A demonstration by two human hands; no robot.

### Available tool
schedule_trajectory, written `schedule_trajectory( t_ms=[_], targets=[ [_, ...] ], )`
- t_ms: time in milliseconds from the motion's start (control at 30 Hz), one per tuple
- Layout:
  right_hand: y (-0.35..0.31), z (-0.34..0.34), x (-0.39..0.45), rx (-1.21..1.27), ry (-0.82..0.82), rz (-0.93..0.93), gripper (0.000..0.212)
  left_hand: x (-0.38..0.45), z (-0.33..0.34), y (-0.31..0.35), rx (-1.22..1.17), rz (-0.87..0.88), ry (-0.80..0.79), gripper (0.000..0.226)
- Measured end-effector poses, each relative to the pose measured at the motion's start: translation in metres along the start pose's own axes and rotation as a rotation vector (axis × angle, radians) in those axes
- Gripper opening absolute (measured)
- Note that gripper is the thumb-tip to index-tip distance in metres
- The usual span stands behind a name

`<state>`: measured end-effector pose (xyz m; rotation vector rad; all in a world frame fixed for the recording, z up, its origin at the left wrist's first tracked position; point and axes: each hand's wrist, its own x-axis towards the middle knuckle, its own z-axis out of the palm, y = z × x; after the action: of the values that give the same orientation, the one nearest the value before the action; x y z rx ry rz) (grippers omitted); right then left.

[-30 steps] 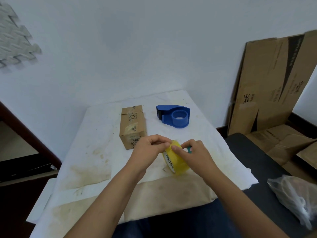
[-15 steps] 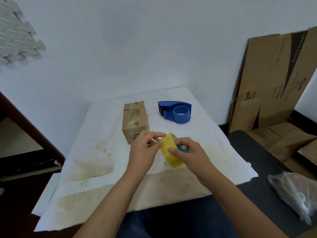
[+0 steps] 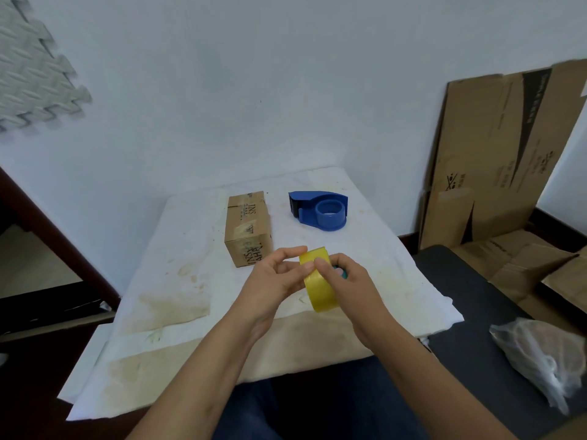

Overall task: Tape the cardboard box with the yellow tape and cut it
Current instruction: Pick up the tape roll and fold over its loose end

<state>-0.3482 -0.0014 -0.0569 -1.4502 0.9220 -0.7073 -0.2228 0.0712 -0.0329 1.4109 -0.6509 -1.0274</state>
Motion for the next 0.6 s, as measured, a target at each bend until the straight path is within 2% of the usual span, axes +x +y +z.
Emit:
schedule_trajectory(
  t_ms=[233, 400, 533, 600],
  targets=[
    [-0.003, -0.026, 0.012, -0.14, 0.138, -0.081, 0.018, 0.018, 0.025, -0.009, -0.037, 0.014, -0.086, 0.024],
    [0.002, -0.042, 0.032, -0.678, 0.123, -0.376, 0.015, 0.043, 0.019, -0.006, 0.112, -0.079, -0.032, 0.035],
    [0.007, -0.045, 0.061, -1.049, 0.049, -0.419, 0.01, 0.055, 0.004, 0.006, 0.159, -0.076, 0.024, 0.034],
    [0.008, -0.042, 0.078, -1.156, 0.013, -0.42, 0.017, 0.059, -0.002, 0.01, 0.175, -0.062, 0.032, 0.031]
  ],
)
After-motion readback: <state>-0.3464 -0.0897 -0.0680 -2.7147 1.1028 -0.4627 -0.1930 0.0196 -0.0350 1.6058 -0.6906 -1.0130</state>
